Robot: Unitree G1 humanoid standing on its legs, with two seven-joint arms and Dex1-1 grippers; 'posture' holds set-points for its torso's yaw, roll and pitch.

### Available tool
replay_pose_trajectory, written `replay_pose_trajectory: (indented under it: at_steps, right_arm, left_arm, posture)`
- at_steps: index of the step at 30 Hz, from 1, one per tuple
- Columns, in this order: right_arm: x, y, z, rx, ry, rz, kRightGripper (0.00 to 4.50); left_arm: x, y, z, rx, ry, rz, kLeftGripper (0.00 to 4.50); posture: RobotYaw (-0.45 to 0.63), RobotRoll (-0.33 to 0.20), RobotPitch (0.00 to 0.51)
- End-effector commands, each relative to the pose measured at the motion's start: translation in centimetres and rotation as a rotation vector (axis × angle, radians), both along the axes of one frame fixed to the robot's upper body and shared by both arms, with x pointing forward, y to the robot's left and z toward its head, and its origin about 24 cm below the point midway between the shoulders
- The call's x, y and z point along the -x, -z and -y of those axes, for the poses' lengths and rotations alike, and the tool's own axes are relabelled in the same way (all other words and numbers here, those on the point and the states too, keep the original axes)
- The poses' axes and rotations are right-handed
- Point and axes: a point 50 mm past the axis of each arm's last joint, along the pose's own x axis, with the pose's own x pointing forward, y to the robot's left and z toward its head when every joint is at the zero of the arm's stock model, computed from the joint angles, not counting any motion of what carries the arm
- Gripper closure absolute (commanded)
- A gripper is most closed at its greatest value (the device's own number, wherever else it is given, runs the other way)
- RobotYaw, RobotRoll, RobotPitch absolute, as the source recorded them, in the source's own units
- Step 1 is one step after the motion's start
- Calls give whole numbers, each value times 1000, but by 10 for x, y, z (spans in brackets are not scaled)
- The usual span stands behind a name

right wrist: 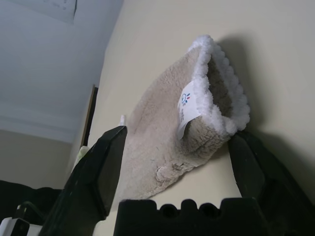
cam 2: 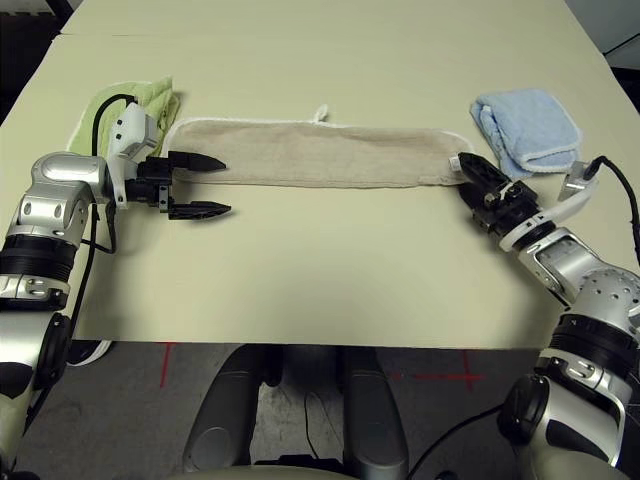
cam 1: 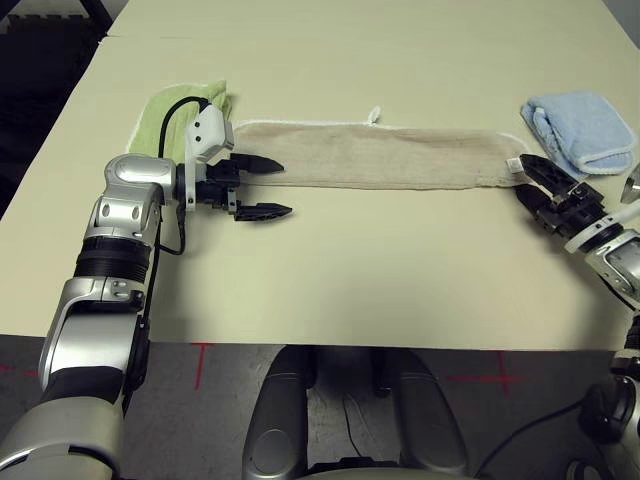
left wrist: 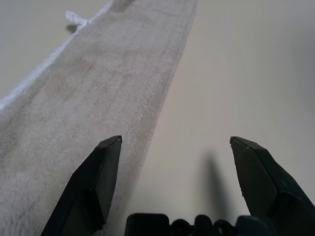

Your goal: Fold the towel and set it aside.

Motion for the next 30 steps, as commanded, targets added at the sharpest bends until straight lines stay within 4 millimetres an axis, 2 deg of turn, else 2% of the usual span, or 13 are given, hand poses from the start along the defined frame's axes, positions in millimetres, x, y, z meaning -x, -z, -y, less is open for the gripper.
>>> replay_pose_trajectory:
  at_steps: [1, 8, 10, 20, 30]
  right_arm:
    - [4, 11, 5, 14, 16, -45, 1417]
    - [9, 12, 6, 3, 20, -39, 3957]
    - [10, 12, 7, 2, 26, -36, 4472]
    - [20, 7, 19, 18, 63, -21, 4472]
    - [39, -11, 50, 113, 121, 22, 4472]
  left_arm:
    - [3, 2, -2, -16, 5, -7, 0]
    - [3, 2, -1, -18, 7, -9, 0]
    - [3, 2, -1, -18, 8, -9, 0]
    - [3, 3, -1, -25, 12, -12, 0]
    - [2, 4, 1, -26, 21, -12, 0]
  posture:
    - [-33, 0, 352]
    - [-39, 0, 349]
    - [-40, 0, 349]
    - [-43, 0, 346]
    - [-56, 0, 337]
